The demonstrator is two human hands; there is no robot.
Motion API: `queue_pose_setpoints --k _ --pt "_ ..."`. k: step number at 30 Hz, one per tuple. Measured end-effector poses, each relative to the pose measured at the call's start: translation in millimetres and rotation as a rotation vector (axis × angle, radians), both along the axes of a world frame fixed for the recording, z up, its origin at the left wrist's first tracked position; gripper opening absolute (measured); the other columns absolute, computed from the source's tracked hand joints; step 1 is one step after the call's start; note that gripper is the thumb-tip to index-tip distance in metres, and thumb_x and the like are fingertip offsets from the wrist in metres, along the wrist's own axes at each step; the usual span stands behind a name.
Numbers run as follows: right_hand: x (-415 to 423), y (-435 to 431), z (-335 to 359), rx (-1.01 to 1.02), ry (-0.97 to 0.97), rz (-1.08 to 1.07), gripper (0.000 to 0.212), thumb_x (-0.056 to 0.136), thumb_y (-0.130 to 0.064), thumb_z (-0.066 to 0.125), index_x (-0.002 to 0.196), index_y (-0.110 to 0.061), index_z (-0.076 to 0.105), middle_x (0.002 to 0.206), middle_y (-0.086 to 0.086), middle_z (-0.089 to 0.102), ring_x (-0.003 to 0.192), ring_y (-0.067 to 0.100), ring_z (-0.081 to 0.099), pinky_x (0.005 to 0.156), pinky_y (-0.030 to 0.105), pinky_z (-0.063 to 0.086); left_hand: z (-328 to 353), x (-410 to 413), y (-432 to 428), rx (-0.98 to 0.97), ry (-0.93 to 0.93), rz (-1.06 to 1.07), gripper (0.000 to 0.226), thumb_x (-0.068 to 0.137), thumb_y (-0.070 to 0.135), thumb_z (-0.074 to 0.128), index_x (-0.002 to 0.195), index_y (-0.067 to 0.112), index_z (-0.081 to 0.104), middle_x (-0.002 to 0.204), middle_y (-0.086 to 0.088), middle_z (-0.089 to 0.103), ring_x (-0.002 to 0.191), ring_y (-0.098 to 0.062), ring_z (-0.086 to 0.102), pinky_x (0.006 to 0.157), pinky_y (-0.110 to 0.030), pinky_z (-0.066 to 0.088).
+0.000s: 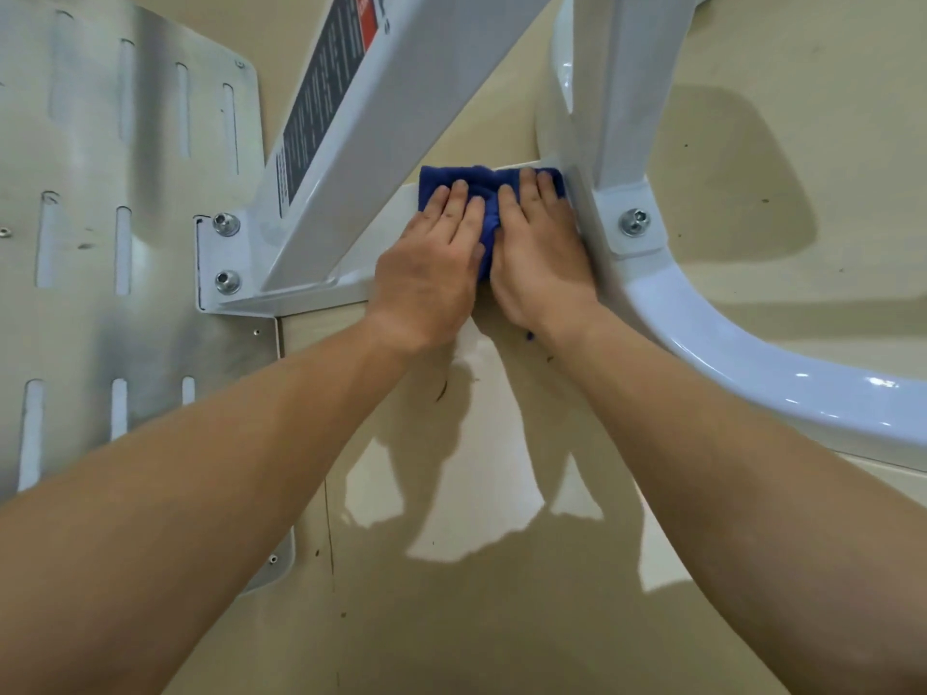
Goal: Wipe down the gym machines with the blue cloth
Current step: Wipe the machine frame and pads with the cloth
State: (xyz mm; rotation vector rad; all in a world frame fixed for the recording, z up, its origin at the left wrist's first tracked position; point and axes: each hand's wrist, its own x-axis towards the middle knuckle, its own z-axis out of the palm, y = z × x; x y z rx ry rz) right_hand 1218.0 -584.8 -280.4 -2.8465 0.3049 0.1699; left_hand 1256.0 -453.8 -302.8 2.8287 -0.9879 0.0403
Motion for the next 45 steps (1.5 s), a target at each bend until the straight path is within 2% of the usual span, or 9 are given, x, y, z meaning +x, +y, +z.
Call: queue_pose_setpoints --k 4,11,15,22,28,30,33,38,45 --pt "-3 0 -2 0.036 -0.034 -0.003 0.06 0.103 -0.027 0.028 0.158 -0.01 0.011 0.166 0.012 0.001 0.153 0.024 -0.003 0.124 0.036 -0.003 -1 -1 -1 -0.007 -0.003 0.013 0.05 0.106 0.026 0.025 0.153 0.007 0.027 0.159 -0.014 0.027 0.148 -0.027 0.022 0.122 -0.039 0.019" --pt "-37 -2 -20 0.135 -0.265 0.114 0.051 0.103 -0.023 0.04 0.151 -0.007 0.036 0.161 0.016 0.025 0.151 0.032 0.018 0.123 0.042 0.014 -4 -18 34 -0.008 -0.116 -0.059 0.049 0.102 0.015 0.047 0.15 0.009 0.036 0.156 -0.011 0.035 0.144 -0.024 0.034 0.117 -0.035 0.028" --pt "-48 -2 -19 0.158 -0.221 0.15 0.061 0.098 -0.027 0.052 0.154 -0.013 0.032 0.163 0.01 0.02 0.152 0.026 0.011 0.124 0.04 0.014 -1 -26 43 0.05 -0.134 -0.091 0.055 0.099 0.016 0.051 0.15 0.007 0.034 0.156 -0.013 0.034 0.144 -0.026 0.033 0.116 -0.033 0.023" --pt "-42 -12 -10 0.137 -0.182 0.263 0.065 0.1 -0.049 0.03 0.154 -0.014 0.031 0.164 0.007 0.018 0.153 0.024 0.009 0.124 0.038 0.01 6 -40 48 -0.05 -0.119 -0.036 0.051 0.102 0.032 0.032 0.144 0.006 0.044 0.151 -0.014 0.042 0.14 -0.026 0.04 0.115 -0.036 0.031" --pt "-34 -10 -12 0.188 -0.228 0.281 0.068 0.099 -0.05 0.019 0.151 -0.01 0.037 0.163 0.01 0.023 0.152 0.026 0.013 0.124 0.04 0.012 12 -33 41 -0.244 -0.035 0.098 0.039 0.102 0.03 0.04 0.131 0.012 0.06 0.143 -0.005 0.054 0.132 -0.021 0.048 0.106 -0.035 0.041" --pt "-34 -10 -21 0.12 -0.289 0.268 0.058 0.101 -0.041 0.035 0.15 -0.01 0.039 0.161 0.01 0.027 0.15 0.028 0.019 0.123 0.04 0.016 7 -33 39 -0.25 -0.059 0.121 0.035 0.098 0.026 0.053 0.129 0.012 0.059 0.141 -0.004 0.053 0.129 -0.022 0.05 0.098 -0.036 0.048" --pt "-29 -9 -37 -0.048 -0.37 0.268 0.056 0.097 -0.021 0.054 0.149 -0.008 0.04 0.158 0.014 0.033 0.147 0.033 0.028 0.12 0.042 0.023 -5 -29 36 -0.191 -0.103 0.082 0.049 0.091 0.022 0.065 0.136 0.009 0.053 0.145 -0.01 0.05 0.132 -0.028 0.048 0.102 -0.039 0.047" --pt "-20 -11 -44 -0.206 -0.448 0.229 0.05 0.099 -0.017 0.045 0.146 0.001 0.042 0.151 0.025 0.04 0.141 0.04 0.037 0.117 0.048 0.03 -21 -6 27 -0.044 -0.287 -0.078 0.055 0.095 0.02 0.061 0.144 0.004 0.044 0.149 -0.015 0.045 0.138 -0.029 0.043 0.113 -0.041 0.038" --pt "-26 -7 -46 -0.386 -0.438 0.093 0.05 0.096 -0.01 0.039 0.144 0.005 0.042 0.148 0.028 0.043 0.139 0.04 0.04 0.115 0.047 0.034 -25 4 7 -0.066 -0.365 -0.168 0.05 0.094 0.027 0.064 0.137 0.004 0.054 0.139 -0.014 0.056 0.128 -0.028 0.054 0.105 -0.039 0.047"
